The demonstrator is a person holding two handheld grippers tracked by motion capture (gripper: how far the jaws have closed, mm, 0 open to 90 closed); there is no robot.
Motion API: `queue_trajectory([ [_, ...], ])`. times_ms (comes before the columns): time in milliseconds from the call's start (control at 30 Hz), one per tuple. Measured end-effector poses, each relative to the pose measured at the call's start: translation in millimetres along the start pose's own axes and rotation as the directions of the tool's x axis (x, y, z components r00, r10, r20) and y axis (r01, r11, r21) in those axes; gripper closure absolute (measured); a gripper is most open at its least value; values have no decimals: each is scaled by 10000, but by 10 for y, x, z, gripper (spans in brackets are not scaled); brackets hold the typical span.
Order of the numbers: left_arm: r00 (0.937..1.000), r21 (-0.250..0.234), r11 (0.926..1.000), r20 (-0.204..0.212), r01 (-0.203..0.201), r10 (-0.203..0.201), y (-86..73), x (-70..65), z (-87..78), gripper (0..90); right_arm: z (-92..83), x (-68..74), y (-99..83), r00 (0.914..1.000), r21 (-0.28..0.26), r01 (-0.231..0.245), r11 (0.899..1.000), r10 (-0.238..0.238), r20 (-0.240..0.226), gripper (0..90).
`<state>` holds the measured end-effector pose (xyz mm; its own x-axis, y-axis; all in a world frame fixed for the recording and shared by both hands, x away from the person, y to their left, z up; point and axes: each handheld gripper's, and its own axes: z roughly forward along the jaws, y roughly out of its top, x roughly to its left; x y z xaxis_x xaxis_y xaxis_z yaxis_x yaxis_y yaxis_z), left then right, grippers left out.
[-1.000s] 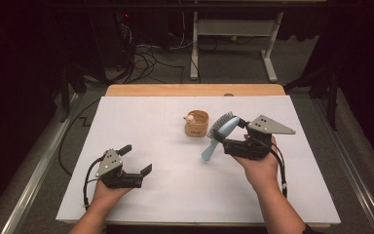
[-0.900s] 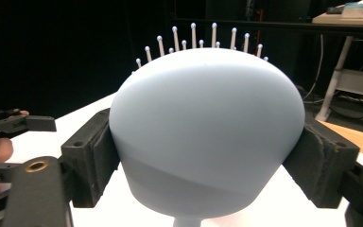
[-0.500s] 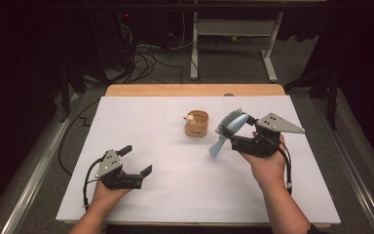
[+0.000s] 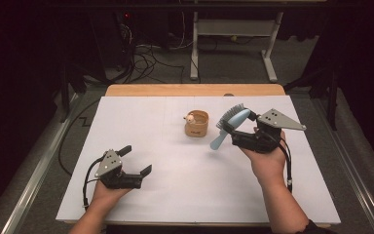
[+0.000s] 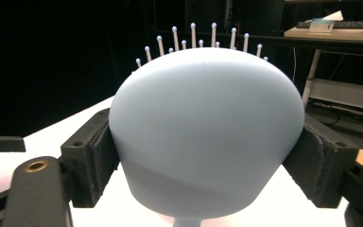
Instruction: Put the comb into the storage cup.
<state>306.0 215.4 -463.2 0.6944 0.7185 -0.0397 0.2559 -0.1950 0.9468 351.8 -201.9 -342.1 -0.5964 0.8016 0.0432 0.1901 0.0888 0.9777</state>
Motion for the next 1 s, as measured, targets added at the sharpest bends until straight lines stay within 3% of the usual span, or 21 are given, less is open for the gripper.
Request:
queue_trajectory([
  [1000, 9999, -189, 9998, 110, -5, 7, 4, 10, -21, 0, 165, 29, 401, 9996, -1030, 118, 9946, -90, 275, 207],
])
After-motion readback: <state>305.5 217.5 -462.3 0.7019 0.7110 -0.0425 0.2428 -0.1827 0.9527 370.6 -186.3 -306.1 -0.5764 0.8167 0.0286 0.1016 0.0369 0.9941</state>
